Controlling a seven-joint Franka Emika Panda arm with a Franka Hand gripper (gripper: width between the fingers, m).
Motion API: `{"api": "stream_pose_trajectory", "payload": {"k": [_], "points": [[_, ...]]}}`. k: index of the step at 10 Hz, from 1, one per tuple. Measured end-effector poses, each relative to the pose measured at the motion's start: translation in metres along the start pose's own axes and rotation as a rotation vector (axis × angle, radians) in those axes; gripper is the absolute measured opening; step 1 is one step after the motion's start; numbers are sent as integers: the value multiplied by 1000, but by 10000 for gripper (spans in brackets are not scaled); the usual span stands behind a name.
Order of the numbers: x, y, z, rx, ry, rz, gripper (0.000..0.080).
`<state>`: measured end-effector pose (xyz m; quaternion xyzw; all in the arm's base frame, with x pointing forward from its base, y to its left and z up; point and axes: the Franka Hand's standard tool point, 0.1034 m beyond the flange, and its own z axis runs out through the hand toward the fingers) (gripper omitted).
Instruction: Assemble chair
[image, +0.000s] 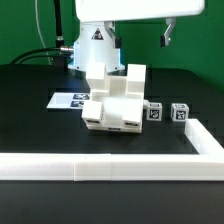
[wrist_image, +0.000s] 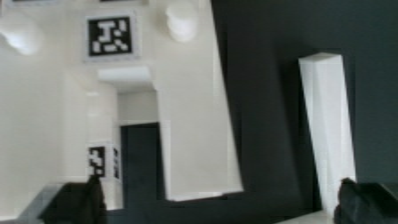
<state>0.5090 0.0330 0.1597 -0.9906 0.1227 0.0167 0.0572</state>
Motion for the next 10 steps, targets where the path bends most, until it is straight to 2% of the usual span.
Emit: {"api": "stream_pose_trajectory", "payload": {"k": [2,3,4,7,8,10], "points": [[-10,22,0,-1,-6,2,648],[-16,27,3,-2,-10,3,648],[-14,28,3,-3,-5,2,648],[-2,30,17,-18,1,-7,648],[-2,32,27,-26,-4,-19,648],[3,32,35,-34,-11,-31,648]]}}
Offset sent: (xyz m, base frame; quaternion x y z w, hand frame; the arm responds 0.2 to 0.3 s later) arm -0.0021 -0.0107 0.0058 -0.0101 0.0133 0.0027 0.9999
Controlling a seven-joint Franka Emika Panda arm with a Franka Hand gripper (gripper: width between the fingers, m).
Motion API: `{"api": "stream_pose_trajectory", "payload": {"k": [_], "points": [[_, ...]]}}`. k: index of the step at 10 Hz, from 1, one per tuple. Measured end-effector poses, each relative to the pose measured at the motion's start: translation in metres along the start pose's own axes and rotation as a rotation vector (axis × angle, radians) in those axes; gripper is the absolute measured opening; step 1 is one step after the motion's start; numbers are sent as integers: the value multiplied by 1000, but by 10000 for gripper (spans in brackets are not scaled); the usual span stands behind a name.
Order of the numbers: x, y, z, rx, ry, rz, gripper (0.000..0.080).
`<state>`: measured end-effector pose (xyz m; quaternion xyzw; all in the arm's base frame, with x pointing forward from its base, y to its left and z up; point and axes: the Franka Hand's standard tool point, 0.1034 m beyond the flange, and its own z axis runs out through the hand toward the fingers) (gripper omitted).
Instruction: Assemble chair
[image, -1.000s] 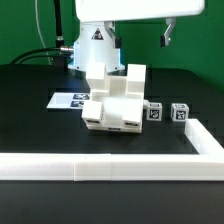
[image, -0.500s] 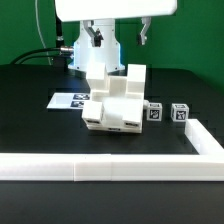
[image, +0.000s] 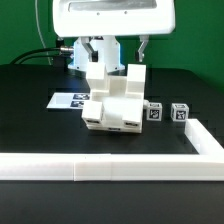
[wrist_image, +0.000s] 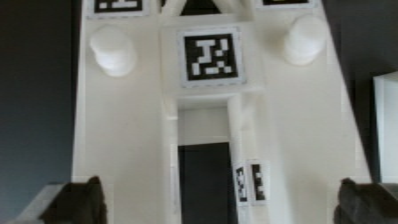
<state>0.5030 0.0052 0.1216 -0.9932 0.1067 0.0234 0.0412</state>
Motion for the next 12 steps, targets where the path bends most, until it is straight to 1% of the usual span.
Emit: {"api": "stream_pose_trajectory", "payload": {"k": [2,4,6,8,10,12], "points": [[6,-2,10,-8,23,-8,648],[11,-3,11,-10,27,-11,648],[26,-6,13,-14,42,-17,648],[40,-10,20,-20,58,-24,648],[53,-15,19,-20,80,-31,648],[62,-19,19,-21,96,-35,648]]}}
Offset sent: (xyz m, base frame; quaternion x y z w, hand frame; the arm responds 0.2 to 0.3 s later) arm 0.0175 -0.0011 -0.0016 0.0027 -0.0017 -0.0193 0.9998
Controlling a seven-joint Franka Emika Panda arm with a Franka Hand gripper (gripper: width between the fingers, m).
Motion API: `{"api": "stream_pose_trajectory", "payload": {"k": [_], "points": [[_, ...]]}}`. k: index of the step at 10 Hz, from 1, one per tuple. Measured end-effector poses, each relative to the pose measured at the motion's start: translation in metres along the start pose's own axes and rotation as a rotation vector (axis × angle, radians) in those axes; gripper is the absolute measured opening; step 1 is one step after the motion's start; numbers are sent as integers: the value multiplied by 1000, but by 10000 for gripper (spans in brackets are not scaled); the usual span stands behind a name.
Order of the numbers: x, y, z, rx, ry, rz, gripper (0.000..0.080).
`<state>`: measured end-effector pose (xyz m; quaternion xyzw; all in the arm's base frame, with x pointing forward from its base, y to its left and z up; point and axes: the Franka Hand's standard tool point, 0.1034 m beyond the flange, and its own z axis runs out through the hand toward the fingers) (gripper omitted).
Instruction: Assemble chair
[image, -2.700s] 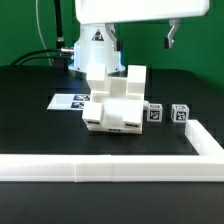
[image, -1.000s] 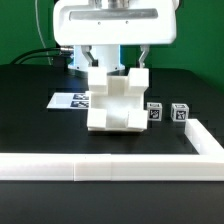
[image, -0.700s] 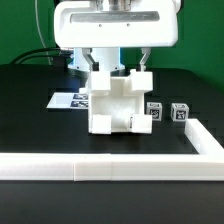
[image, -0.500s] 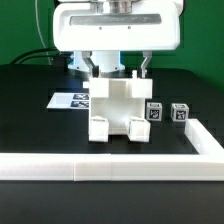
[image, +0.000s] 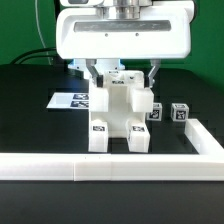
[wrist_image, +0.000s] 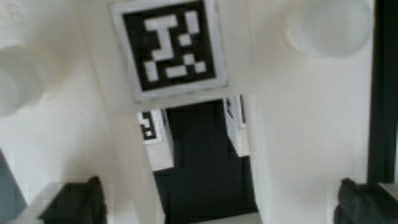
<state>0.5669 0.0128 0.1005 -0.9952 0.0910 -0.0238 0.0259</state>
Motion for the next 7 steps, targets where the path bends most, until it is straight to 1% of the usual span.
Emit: {"api": "stream_pose_trajectory", "payload": {"k": [2,4,7], "points": [[6,-2,0,-1,27,-3,648],[6,-2,-3,1,26,-3,648],[5,-6,-27,18,13,-5,648]]}}
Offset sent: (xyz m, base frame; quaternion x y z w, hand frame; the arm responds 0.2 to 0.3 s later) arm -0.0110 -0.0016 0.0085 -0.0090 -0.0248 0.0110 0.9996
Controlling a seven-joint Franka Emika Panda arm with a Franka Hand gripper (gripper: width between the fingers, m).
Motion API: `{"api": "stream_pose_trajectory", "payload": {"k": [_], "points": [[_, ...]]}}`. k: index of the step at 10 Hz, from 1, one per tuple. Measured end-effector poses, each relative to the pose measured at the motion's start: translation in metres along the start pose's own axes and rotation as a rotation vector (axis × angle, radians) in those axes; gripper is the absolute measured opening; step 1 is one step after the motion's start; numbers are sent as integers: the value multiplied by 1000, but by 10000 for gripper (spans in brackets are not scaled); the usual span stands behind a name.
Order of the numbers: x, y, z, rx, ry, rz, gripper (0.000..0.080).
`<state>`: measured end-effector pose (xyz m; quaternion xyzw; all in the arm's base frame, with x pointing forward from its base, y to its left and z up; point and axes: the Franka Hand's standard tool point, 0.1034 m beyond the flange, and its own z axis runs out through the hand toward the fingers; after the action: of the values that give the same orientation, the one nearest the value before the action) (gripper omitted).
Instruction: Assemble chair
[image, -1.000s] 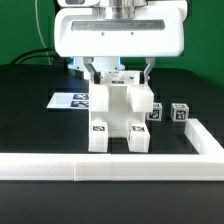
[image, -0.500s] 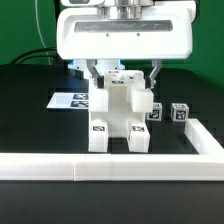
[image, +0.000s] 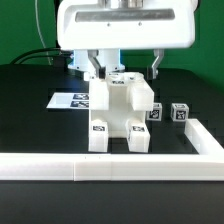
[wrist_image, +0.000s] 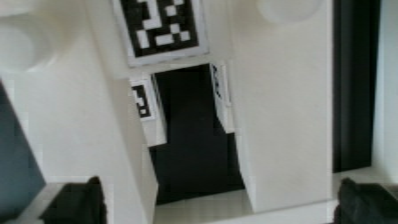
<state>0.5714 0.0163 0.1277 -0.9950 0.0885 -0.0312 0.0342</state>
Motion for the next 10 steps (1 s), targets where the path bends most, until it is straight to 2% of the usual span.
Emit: {"api": "stream_pose_trajectory", "payload": {"k": [2,3,4,5,6,7,10], "points": [[-1,-2,-10,8,-2,0,648],[-7,-2,-15,14,-4,12,648],[-21,-4,-19,21,-13,58,648],[-43,-10,-22,28,-31,126,648],[-58,-22,-23,30,-41,203,648],[-60,-29,-25,32,-39,215,648],[-61,-29,-24,29,-41,225,648]]}}
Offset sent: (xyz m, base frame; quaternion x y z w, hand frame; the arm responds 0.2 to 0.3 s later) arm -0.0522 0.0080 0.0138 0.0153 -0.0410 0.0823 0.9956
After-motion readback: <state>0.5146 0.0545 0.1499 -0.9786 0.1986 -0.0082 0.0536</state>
